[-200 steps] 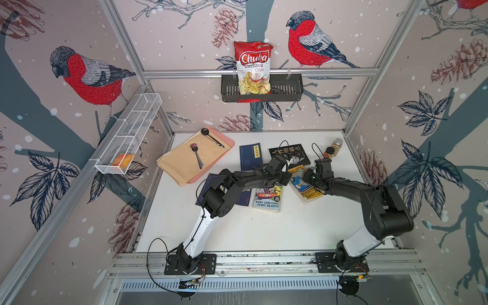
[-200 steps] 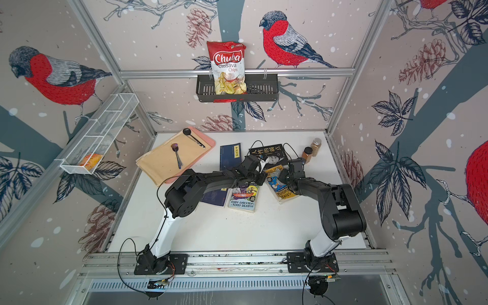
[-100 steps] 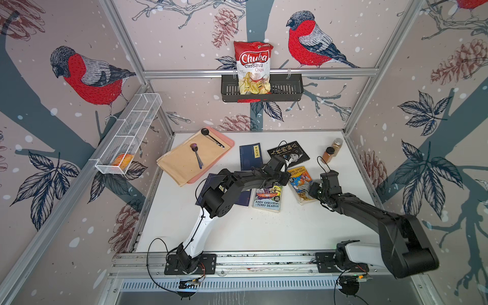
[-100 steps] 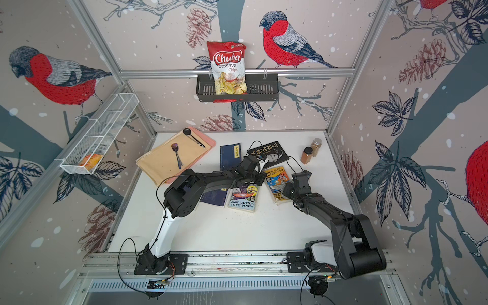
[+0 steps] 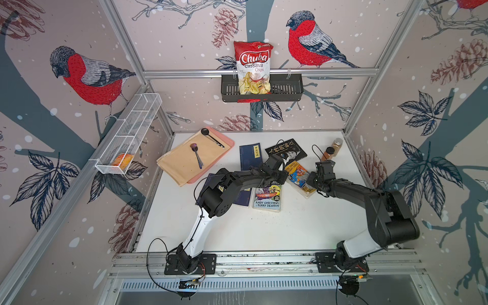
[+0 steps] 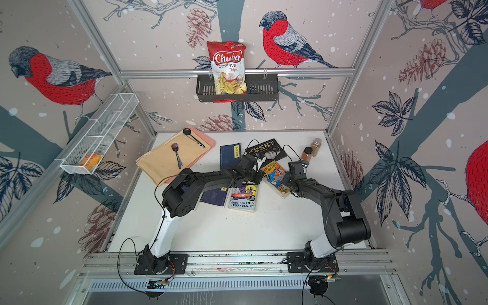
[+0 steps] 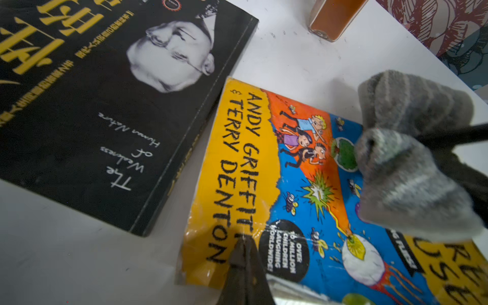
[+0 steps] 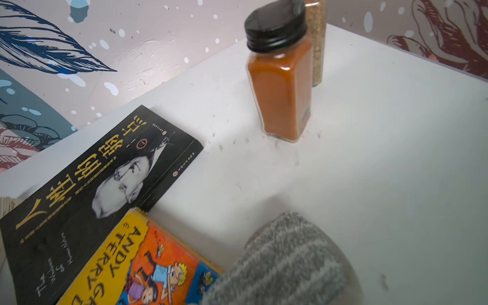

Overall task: Wipe the cover of the book
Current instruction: Wipe the dirt from the cover of the book.

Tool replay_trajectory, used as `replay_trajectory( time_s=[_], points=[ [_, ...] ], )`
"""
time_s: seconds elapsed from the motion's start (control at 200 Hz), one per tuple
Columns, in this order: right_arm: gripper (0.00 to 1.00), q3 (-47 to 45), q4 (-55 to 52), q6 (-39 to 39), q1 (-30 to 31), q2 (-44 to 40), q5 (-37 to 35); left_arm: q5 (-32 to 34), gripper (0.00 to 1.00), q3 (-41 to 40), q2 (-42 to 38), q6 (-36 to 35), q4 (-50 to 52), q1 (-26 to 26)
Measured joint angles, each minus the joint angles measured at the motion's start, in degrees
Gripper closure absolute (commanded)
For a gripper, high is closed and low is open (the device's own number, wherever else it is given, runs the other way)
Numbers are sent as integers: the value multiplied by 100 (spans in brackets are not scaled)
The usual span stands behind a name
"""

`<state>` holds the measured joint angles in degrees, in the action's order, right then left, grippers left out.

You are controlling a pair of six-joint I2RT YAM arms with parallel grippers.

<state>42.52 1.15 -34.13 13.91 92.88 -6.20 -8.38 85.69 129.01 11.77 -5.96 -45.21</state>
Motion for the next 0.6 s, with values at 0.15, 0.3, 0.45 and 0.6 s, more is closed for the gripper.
replay_trajectory(
  time_s=[0.15,0.3,0.45,0.6],
  points=[
    [85,826,105,136,74,800,44,72,100,17,7,-13,35,2],
    [85,909,385,262,160,979,-20,105,100,-4,-28,-13,24,2],
    [84,212,590,210,431,372,57,107,100,-33,-46,-15,-4,2],
    [84,-476,564,-48,787,-304,35,114,100,24,-35,-17,79,2]
  ],
)
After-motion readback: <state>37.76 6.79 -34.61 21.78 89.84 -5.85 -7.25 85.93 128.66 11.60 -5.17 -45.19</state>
